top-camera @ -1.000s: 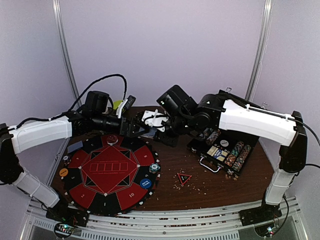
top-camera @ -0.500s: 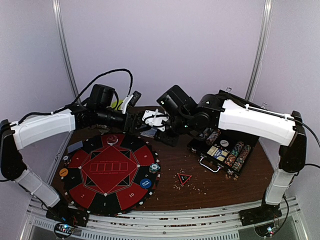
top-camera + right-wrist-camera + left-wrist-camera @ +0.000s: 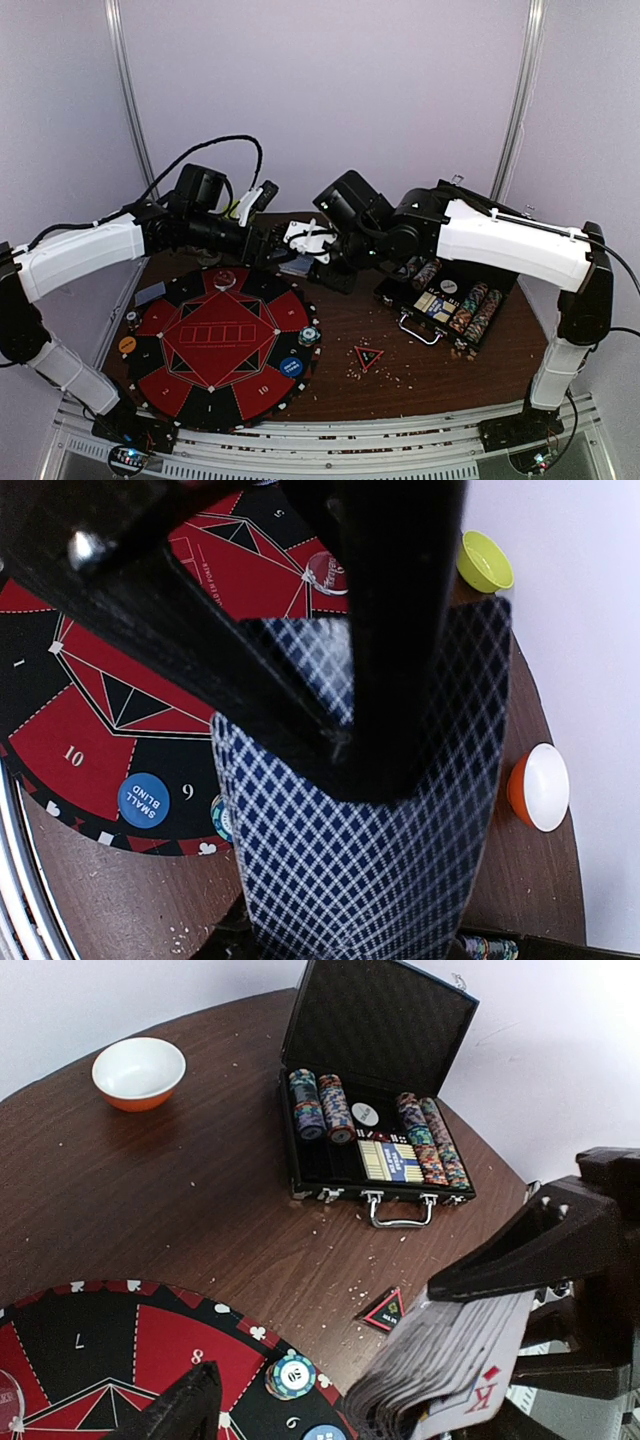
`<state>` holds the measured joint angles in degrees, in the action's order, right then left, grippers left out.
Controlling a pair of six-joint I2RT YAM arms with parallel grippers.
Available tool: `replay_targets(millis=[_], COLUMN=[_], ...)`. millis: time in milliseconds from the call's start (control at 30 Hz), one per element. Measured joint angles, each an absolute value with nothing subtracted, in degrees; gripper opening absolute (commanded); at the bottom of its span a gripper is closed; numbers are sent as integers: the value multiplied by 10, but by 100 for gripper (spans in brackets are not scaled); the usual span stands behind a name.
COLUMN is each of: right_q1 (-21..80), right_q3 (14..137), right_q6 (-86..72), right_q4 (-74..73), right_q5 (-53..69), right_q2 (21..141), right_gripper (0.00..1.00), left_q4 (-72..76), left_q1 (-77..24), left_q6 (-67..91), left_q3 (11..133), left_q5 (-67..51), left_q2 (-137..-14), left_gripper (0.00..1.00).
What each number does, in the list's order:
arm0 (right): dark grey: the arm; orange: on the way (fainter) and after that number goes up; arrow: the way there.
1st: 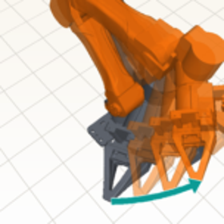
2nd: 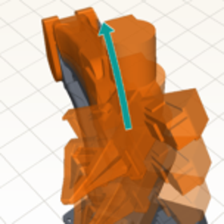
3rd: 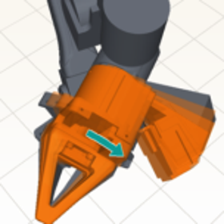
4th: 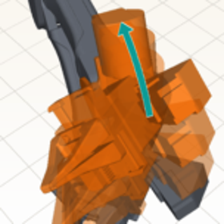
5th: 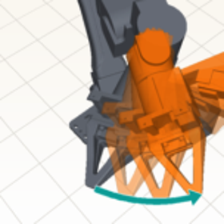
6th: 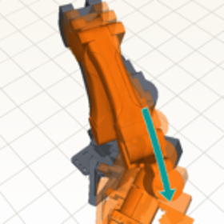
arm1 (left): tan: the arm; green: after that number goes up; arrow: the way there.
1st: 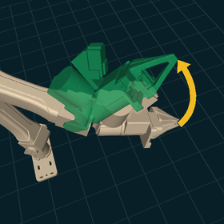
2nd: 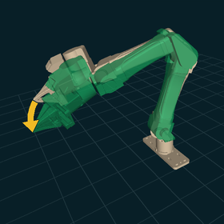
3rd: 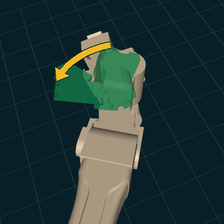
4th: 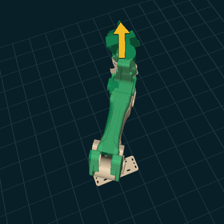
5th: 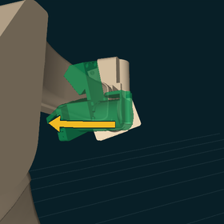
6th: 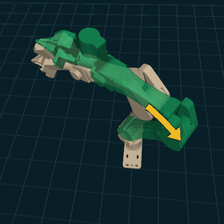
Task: Distribute texas hold em gaming equipment
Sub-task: Pick up the poker card from the face-down deck piles.
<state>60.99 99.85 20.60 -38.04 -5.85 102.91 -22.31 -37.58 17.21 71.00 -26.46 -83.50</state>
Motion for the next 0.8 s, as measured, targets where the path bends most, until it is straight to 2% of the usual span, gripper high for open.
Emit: replay_targets(millis=[133, 300, 467, 600, 800], right_q1=[610, 611, 611, 611, 611], right_q3=[999, 999, 999, 999, 999], right_q6=[206, 206, 206, 206, 206], right_q4=[-381, -381, -380, -380, -381], right_q5=[-58, -58, -58, -58, -58], right_q2=[1029, 1029, 1029, 1029, 1029], right_gripper=[38, 38, 38, 38, 38], left_q4=[-220, -219, -221, -224, -231], left_q1=[-376, -376, -376, -376, -376], left_q6=[169, 161, 154, 150, 143], left_q3=[710, 710, 710, 710, 710], left_q5=[-274, -276, -281, -288, -293], left_q2=[-812, -794, -794, -794, -794], left_gripper=[72, 47, 35, 20, 15])
